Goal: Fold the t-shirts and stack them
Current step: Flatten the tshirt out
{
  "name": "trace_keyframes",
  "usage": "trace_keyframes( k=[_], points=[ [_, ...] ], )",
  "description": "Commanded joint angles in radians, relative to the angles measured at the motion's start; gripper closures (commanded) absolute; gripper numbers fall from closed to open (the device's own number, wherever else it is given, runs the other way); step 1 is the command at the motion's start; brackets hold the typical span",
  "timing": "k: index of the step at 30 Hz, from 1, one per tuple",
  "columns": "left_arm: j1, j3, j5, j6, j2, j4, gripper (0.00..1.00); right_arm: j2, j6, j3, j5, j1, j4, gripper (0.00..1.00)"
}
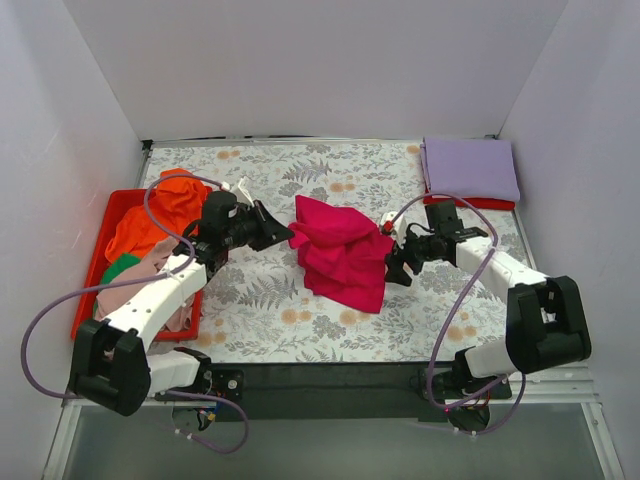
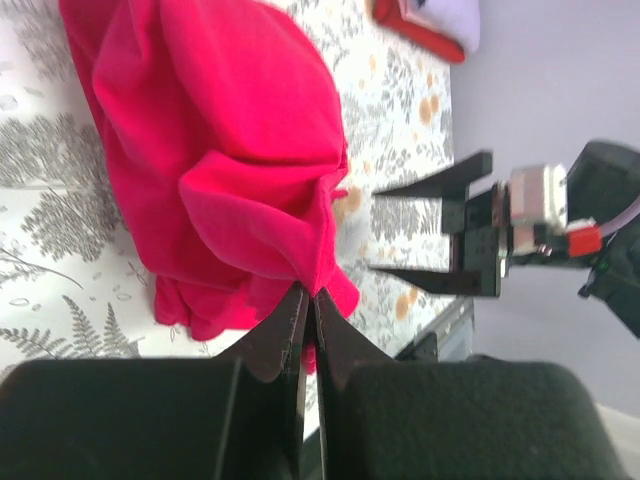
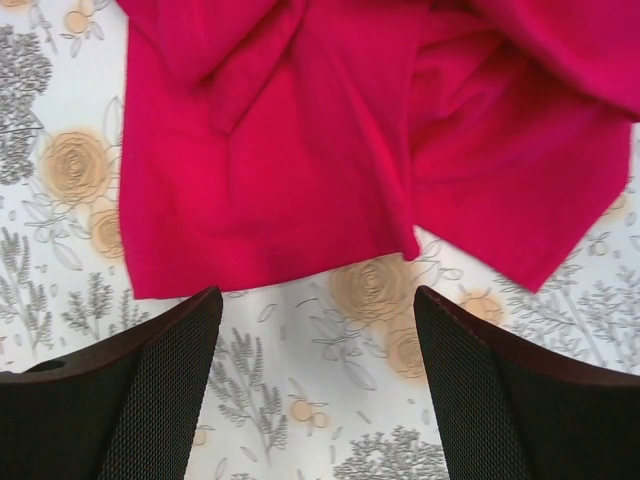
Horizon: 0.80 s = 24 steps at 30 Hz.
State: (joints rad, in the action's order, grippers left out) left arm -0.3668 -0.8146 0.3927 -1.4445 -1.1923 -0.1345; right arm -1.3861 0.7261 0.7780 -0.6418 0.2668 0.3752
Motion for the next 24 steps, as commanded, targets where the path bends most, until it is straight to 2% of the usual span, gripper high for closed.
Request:
trace_keyframes(
  k=[1, 7, 13, 14, 16, 17, 18, 19, 24],
  points=[
    [0.017, -0.043, 0.153, -0.005, -0.027, 0.015, 1.00, -0.054, 0.044, 0.093, 0.044, 0.009, -0.027, 0.17],
    [0.038, -0.074, 0.172, 0.002, -0.030, -0.004, 1.00, -0.195, 0.016, 0.174, 0.139, 0.040, -0.076, 0.21],
    [0.061, -0.081, 0.184, 0.027, -0.017, -0.037, 1.00, -0.263, 0.006, 0.214, 0.179, 0.057, -0.071, 0.34],
    [0.066, -0.083, 0.183, 0.030, -0.015, -0.042, 1.00, -0.269, 0.004, 0.221, 0.177, 0.060, -0.065, 0.44],
    [0.081, -0.090, 0.181, 0.045, -0.004, -0.062, 1.00, -0.269, 0.007, 0.231, 0.162, 0.069, -0.029, 0.58],
    [0.088, -0.104, 0.175, 0.055, -0.003, -0.071, 1.00, -0.268, 0.012, 0.237, 0.157, 0.071, -0.016, 0.79],
    [0.095, -0.116, 0.172, 0.064, 0.000, -0.085, 1.00, -0.261, 0.012, 0.257, 0.156, 0.072, 0.000, 0.91],
    [0.101, -0.130, 0.169, 0.088, 0.000, -0.109, 1.00, -0.255, 0.010, 0.268, 0.160, 0.071, 0.028, 0.99],
    [0.166, -0.311, 0.115, 0.185, -0.012, -0.221, 1.00, -0.139, 0.012, 0.360, 0.235, 0.054, 0.082, 0.99]
  ],
)
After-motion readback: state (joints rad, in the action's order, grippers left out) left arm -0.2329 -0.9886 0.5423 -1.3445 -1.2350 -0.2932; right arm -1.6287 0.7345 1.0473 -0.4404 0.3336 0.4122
